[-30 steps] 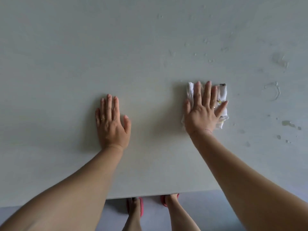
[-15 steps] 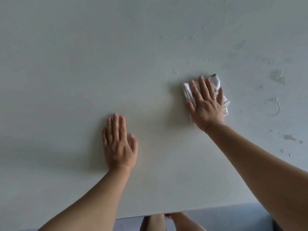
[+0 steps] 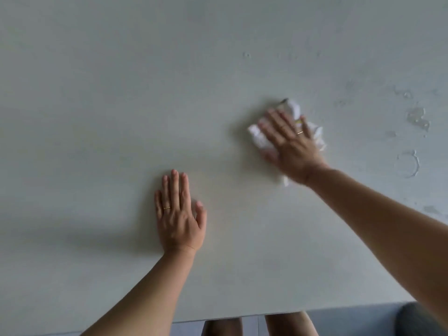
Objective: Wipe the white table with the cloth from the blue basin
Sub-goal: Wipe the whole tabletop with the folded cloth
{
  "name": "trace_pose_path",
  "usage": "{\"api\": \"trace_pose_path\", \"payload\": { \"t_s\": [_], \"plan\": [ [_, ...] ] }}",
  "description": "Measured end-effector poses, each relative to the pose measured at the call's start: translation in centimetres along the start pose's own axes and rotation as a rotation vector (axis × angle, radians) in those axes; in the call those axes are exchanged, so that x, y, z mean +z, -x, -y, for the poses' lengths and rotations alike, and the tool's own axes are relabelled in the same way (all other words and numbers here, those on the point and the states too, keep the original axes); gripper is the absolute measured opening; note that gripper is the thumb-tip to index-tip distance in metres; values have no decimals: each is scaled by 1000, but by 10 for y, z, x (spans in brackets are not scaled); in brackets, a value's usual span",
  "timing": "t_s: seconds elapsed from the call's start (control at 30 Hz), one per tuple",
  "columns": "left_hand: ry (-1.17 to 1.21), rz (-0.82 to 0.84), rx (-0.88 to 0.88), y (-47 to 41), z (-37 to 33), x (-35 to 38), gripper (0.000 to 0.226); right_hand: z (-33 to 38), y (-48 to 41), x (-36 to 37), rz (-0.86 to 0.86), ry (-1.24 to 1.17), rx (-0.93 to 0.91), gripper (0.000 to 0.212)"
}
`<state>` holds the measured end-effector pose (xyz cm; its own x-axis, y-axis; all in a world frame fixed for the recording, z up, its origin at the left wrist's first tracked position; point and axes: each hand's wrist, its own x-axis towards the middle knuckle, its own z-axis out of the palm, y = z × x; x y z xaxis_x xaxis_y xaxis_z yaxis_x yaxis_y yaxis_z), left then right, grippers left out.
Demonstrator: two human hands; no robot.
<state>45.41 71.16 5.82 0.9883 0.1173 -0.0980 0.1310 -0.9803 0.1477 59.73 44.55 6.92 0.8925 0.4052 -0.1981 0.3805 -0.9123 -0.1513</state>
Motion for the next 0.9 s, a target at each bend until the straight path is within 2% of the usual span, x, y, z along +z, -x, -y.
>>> {"api": "trace_pose_path", "payload": {
  "t_s": [0.1,0.13,0.17,0.2,0.23,0.3,0.37,0.43,0.5,0.57,0.63,0.67,0.7,0.73,0.8,0.87,0.9],
  "plan": [
    [-20,-11,-9,-1,-1,2,66,3,-20,1,-116,-121,561,60],
    [-22,-5,-13,-1,-2,2,67,26,-27,2,-125,-151,695,61],
    [-20,0,-17,0,-3,1,67,53,-32,5,-131,-179,743,63],
    [-18,2,-21,0,-4,0,67,80,-36,9,-134,-190,684,64],
    [-20,2,-24,0,-4,-1,67,104,-35,13,-118,-178,536,64],
    [-23,7,-26,-1,-5,-2,66,120,-27,13,-75,-99,145,62],
    [1,11,-21,-2,-5,-5,64,82,-32,7,-65,-2,-157,58],
    [53,8,-41,-4,-8,-8,63,34,-41,-1,-77,65,-231,56],
    [104,-19,-70,-14,-16,-13,61,-8,-53,-9,-105,31,-25,57],
    [136,-59,-65,-35,-28,-18,58,-27,-66,-15,-116,-44,318,60],
    [176,-97,-58,-70,-42,-22,58,-12,-84,-17,-127,-138,652,62],
    [196,-120,-58,-91,-49,-23,57,7,-91,-17,-129,-172,735,63],
    [211,-148,-59,-112,-57,-25,56,27,-95,-14,-129,-188,724,63],
    [220,-181,-61,-133,-64,-27,55,48,-95,-10,-124,-178,610,62],
    [218,-232,-74,-171,-73,-28,53,76,-83,-3,-85,-118,227,60],
    [189,-251,-104,-203,-76,-29,53,56,-81,-6,-71,-24,-89,57],
    [171,-241,-120,-214,-75,-28,54,36,-85,-11,-60,21,-181,56]
  ]
}}
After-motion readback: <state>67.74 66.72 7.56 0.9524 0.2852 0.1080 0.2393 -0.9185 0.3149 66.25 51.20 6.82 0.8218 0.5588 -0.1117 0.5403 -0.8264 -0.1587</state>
